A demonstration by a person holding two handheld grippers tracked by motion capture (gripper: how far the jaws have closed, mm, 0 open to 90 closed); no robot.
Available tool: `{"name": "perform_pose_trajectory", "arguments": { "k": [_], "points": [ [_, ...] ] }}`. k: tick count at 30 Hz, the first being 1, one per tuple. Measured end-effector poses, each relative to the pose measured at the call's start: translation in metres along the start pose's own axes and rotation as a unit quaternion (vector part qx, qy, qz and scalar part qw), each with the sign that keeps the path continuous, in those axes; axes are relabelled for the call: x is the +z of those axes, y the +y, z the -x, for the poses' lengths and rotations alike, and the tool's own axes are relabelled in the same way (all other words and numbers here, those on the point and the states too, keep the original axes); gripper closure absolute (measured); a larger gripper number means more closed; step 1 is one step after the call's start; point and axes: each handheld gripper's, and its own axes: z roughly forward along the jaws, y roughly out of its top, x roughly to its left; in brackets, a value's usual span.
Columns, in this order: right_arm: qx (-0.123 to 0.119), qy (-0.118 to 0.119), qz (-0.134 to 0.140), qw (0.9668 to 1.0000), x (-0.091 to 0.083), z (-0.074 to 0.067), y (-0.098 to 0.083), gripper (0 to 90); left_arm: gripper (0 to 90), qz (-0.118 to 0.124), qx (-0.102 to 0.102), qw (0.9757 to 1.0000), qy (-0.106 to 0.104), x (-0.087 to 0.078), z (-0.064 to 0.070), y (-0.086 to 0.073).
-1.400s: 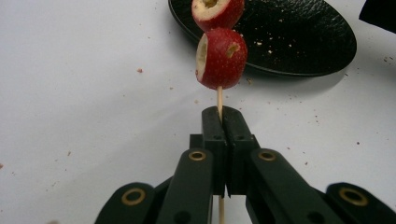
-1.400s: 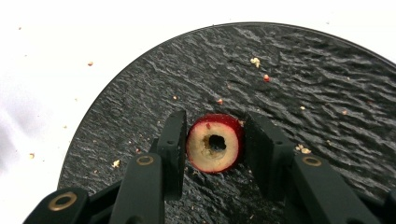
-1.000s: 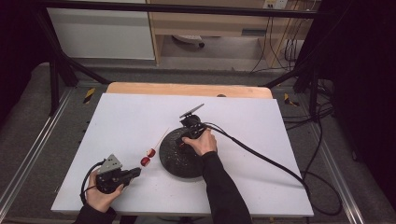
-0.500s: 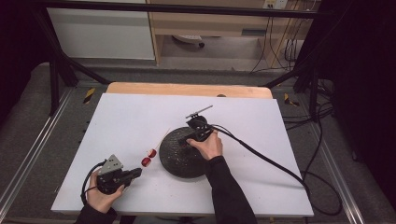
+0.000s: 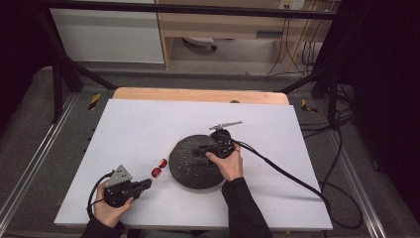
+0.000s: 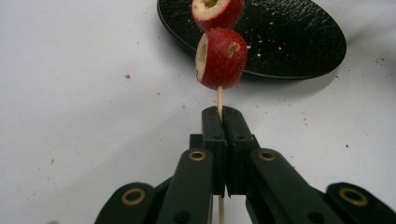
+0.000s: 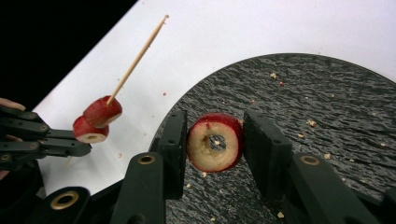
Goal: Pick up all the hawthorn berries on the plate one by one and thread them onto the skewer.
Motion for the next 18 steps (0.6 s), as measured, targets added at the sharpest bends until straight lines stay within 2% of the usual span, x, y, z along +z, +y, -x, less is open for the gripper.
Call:
{"name": "perform_pose_trajectory", "arguments": {
  "k": [8,12,18],
  "points": [
    [0.020,0.012,0.051,0.9984,-0.011,0.002,-0.013,61.9,88.9,0.003,0.001,1.0000,0.000,-0.001,0.002,0.001],
    [0.031,0.020,0.081,0.9960,-0.015,0.005,-0.021,61.9,88.9,0.004,0.001,1.0000,0.000,0.001,0.003,0.001],
    [0.045,0.025,0.111,0.9925,-0.019,0.010,-0.031,61.9,88.9,0.007,0.003,1.0000,-0.003,0.001,0.007,0.002]
  ]
}}
